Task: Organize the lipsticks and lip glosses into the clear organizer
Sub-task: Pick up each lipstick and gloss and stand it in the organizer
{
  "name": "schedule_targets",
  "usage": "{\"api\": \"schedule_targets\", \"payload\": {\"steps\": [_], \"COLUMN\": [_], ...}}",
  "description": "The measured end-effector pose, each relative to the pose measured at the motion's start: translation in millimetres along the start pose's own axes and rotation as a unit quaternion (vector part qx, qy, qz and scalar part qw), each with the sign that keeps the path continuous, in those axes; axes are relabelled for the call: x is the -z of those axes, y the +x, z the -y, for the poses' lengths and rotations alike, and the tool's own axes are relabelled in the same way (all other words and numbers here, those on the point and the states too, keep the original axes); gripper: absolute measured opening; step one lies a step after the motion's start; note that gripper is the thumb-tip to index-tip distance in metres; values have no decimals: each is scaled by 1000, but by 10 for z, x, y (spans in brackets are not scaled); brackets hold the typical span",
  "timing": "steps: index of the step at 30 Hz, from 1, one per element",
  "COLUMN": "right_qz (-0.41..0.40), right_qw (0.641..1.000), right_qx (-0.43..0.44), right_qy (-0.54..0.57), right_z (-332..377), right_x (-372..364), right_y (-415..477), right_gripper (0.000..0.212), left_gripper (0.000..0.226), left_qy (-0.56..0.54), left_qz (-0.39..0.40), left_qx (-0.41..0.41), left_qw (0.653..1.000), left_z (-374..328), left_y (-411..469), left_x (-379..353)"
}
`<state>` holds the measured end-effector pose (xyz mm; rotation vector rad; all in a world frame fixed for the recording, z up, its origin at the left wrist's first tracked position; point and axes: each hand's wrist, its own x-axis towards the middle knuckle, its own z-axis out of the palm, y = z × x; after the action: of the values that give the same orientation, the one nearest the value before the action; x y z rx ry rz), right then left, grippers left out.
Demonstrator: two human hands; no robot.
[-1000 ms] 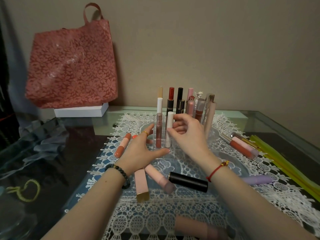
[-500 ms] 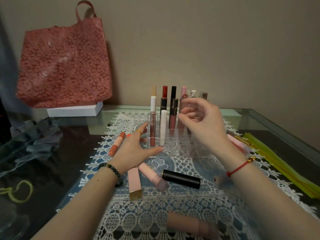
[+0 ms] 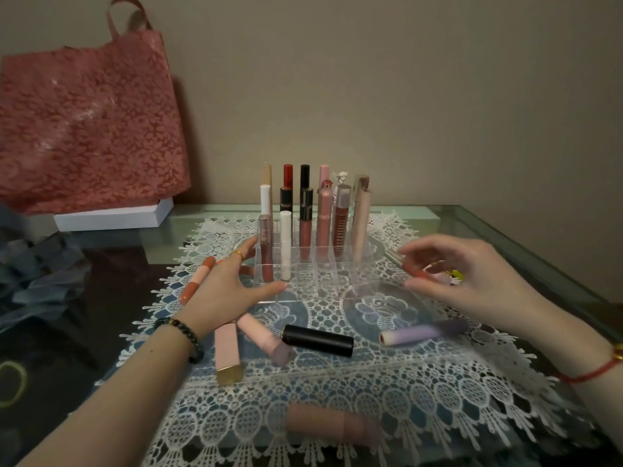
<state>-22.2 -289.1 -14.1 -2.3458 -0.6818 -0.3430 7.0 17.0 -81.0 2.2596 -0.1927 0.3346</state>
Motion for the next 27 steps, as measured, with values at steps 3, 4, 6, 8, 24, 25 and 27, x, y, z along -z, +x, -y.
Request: {"api": "schedule_targets", "payload": {"steps": [3,4,6,8,24,25,27], "right_qz": [46,66,104,129,141,144,145], "right_qw": [998,996,990,987,986,985,985], "right_qx": [-19,-26,-40,-54,-23,-23,-23], "right_qy": [-39,-56,-83,-81,-88,-92,-94], "right_z": [-158,-207,-309,-400,-546,-541,-534], "right_x": [54,62,60,42,-23,-22,-16], "right_y": [-129,-169,-246,-313,-425,-425,-428], "right_gripper": [42,42,42,40,12,11,11], "left_gripper": [99,99,100,101,103,103,103], "left_qy": [10,17,26,28,19,19,22], "left_qz": [5,6,8,8,7,7,8], "left_qx": [0,2,6,9,17,16,17], "left_qw": [1000,1000,1000,1000,1000,1000,1000], "left_z": [-2,-3,-4,-5,-20,-22,-23], "left_y": [3,5,12,15,-2,-1,3], "left_x": [6,8,9,9,15,16,18]}}
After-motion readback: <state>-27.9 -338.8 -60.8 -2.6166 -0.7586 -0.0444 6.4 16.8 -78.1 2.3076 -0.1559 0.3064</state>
